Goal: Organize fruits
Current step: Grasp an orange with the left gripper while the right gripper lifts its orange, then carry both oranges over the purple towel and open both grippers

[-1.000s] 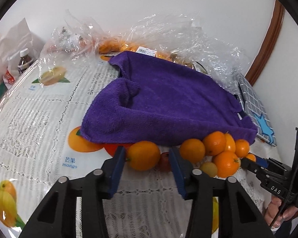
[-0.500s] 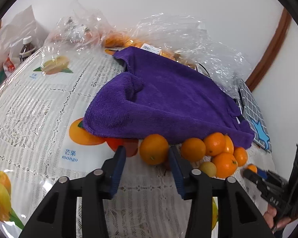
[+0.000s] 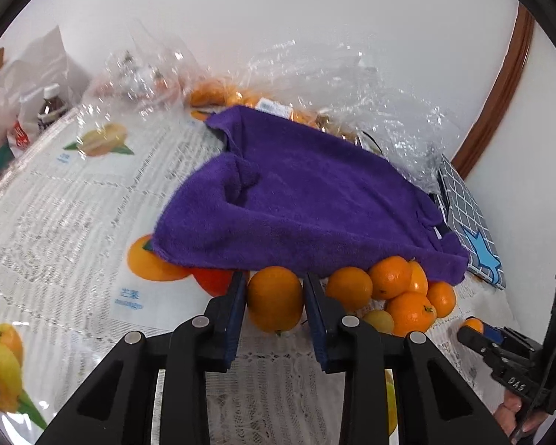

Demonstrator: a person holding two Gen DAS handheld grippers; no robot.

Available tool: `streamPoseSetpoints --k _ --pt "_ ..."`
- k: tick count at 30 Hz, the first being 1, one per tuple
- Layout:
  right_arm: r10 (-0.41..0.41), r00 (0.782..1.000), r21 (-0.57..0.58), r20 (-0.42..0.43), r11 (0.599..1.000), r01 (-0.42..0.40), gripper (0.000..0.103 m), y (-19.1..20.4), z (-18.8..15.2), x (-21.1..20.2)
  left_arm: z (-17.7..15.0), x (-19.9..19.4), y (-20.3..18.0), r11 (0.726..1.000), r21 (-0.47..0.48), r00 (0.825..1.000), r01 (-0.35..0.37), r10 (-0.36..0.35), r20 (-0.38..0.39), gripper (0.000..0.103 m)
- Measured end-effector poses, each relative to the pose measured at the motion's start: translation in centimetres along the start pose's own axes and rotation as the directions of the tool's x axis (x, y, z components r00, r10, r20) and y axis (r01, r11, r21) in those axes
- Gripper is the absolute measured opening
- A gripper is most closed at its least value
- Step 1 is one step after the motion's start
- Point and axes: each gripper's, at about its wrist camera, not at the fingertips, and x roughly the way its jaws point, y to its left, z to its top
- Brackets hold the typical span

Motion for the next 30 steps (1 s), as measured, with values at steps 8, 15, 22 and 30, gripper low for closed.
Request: streamPoseSetpoints --k 8,15,22,30 --pt "-0.031 0.999 -0.007 0.035 0.999 0.031 0.034 -0.2 2.4 -2.3 2.1 -2.4 -1.0 1.0 -0.003 1.0 0.025 -0.025 0.009 0.03" --pt "-0.038 0.996 0.004 0.083 0.999 0.038 0.034 -0.7 7.8 -2.5 7.8 -2.9 -2.6 1.0 0.015 1.0 -0.018 0.017 0.019 0.03" --pt "-0.057 0.991 -0.004 0.124 0.998 0.058 0.034 -1.0 13.6 -0.6 12.8 -0.2 -4.3 0.994 0.071 0.996 -0.082 0.081 0.023 0.03" --pt "-0.078 0.989 0.034 0.125 0.997 0.075 0.034 -2.2 17.2 2.6 15.8 4.5 -5.2 0.993 0.089 0.997 -0.074 0.075 -0.013 0.03"
